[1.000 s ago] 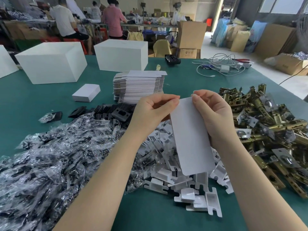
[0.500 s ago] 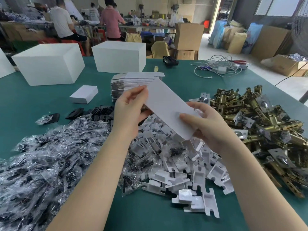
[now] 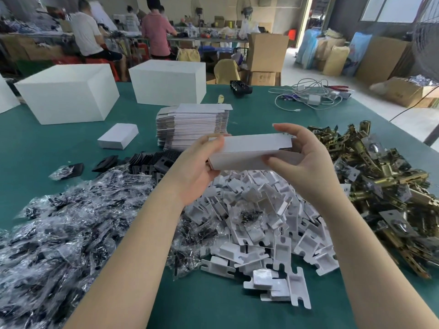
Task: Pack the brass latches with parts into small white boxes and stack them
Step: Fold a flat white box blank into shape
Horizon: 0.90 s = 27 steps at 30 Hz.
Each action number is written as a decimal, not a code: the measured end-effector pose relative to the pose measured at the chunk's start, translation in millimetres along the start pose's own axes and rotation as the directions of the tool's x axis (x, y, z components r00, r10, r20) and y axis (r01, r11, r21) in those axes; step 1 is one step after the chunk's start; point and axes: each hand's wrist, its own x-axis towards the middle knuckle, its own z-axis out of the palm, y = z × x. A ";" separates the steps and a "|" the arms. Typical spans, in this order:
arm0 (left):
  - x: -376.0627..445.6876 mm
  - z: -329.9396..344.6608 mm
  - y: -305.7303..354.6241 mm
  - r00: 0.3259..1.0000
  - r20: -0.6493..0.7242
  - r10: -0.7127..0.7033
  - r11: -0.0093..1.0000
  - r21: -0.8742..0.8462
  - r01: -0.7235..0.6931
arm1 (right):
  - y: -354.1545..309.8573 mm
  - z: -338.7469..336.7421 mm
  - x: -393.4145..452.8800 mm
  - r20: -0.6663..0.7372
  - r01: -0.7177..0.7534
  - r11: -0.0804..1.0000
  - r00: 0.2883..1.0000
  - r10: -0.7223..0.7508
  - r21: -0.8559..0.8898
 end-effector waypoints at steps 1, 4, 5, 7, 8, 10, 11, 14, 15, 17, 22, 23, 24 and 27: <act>1.1 -0.5 -0.7 0.999 -0.006 0.048 0.999 -0.024 -0.048 | -0.1 -0.5 0.7 -0.011 0.011 0.999 1.000 -0.012 -0.049; 1.3 0.1 -0.3 0.981 -0.008 0.195 0.980 0.030 -0.195 | 1.6 -2.5 3.2 -0.071 -0.005 0.996 0.997 -0.002 -0.094; 0.1 0.0 -1.6 0.971 -0.002 0.238 0.968 0.088 -0.236 | 2.2 -3.3 3.7 -0.093 -0.021 0.997 0.996 0.013 -0.079; -2.2 -0.3 -4.1 0.945 0.019 0.326 0.925 0.199 -0.323 | 4.0 -4.4 4.6 -0.118 -0.033 0.999 0.993 0.029 -0.032; -2.7 -0.1 -5.2 0.932 0.036 0.361 0.901 0.245 -0.358 | 4.8 -5.4 5.3 -0.122 -0.028 0.999 0.992 0.030 0.016; -2.7 0.7 -5.8 0.930 0.086 0.359 0.880 0.300 -0.367 | 5.3 -8.5 6.4 -0.117 -0.001 0.993 0.993 0.015 0.122; -2.5 1.3 -5.3 0.941 0.118 0.316 0.891 0.303 -0.337 | 4.9 -10.3 6.5 -0.108 0.022 0.988 0.994 -0.005 0.156; -3.3 2.7 -1.3 0.977 0.190 0.100 0.987 0.107 -0.122 | 1.8 -15.4 5.2 -0.073 0.103 0.967 0.993 -0.089 0.232; -3.9 4.1 0.1 0.983 0.183 0.014 0.998 0.054 -0.025 | 0.9 -15.5 4.6 -0.070 0.121 0.958 0.992 -0.106 0.259; -3.6 7.0 -0.2 0.982 0.137 -0.129 0.991 0.066 0.120 | -2.0 -11.9 3.4 -0.091 0.133 0.954 0.989 -0.112 0.269; -3.0 11.7 -9.1 0.992 0.119 0.049 0.995 0.076 -0.059 | 2.8 12.7 1.0 -0.234 0.000 1.000 0.972 0.006 0.026; -4.4 12.6 -9.3 0.989 0.122 0.089 0.990 0.101 -0.102 | 1.6 17.1 -0.2 -0.246 -0.055 0.991 0.966 0.083 0.118; -4.5 12.7 -10.3 0.984 0.134 0.118 0.975 0.174 -0.140 | 0.4 20.5 -1.1 -0.247 -0.089 0.970 0.958 0.145 0.226; -2.9 11.7 -13.7 0.963 0.198 0.184 0.807 0.529 -0.263 | -1.8 22.4 -1.1 -0.199 -0.059 0.964 0.974 0.113 0.259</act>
